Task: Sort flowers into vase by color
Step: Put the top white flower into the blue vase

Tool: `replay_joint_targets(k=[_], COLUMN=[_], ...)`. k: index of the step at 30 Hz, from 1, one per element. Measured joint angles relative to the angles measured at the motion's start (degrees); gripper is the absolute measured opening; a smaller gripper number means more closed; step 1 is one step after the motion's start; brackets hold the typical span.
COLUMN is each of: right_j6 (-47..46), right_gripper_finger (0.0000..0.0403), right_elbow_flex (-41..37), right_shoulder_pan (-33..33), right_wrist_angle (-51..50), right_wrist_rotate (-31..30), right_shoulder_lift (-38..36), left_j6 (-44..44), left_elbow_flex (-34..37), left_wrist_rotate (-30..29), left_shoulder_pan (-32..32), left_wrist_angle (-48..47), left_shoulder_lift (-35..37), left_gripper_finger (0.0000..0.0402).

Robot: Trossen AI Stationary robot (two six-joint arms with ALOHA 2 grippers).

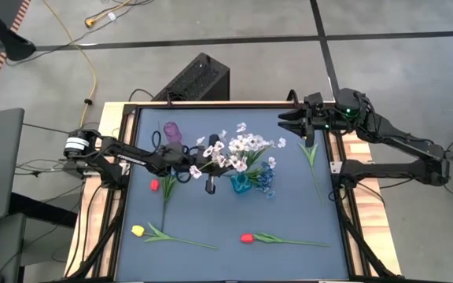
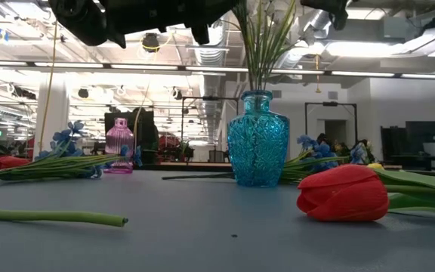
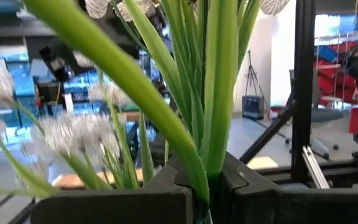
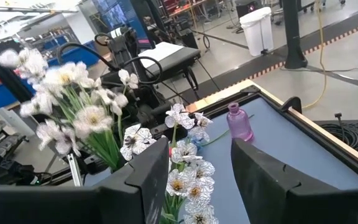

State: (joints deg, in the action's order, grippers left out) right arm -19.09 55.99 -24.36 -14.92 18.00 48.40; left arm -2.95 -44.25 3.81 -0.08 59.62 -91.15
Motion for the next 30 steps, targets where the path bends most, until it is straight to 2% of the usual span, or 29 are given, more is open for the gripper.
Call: replay_joint_targets(k=[14, 23, 30], right_j6=[-0.4, -0.5, -0.5], right_gripper_finger=[0.02, 0.02, 0.02], right_elbow_flex=[0.0, 0.0, 0.0], right_shoulder_pan=[0.0, 0.4, 1.2], right_wrist_angle=[0.0, 0.1, -0.2], right_wrist_rotate=[0.1, 0.2, 0.2], right_shoulder_lift=[0.0, 0.0, 0.0], left_j6=[0.5, 2.1, 5.9], left_elbow_flex=[0.2, 0.7, -0.2], left_wrist_rotate=[-1.0, -2.7, -2.6], left_shoulder_pan=[-0.3, -0.9, -1.1], left_wrist_angle=[-2.1, -0.2, 3.1], left_shoulder_lift=[-1.0, -5.1, -11.7], left_gripper_finger=[0.0, 0.0, 0.0])
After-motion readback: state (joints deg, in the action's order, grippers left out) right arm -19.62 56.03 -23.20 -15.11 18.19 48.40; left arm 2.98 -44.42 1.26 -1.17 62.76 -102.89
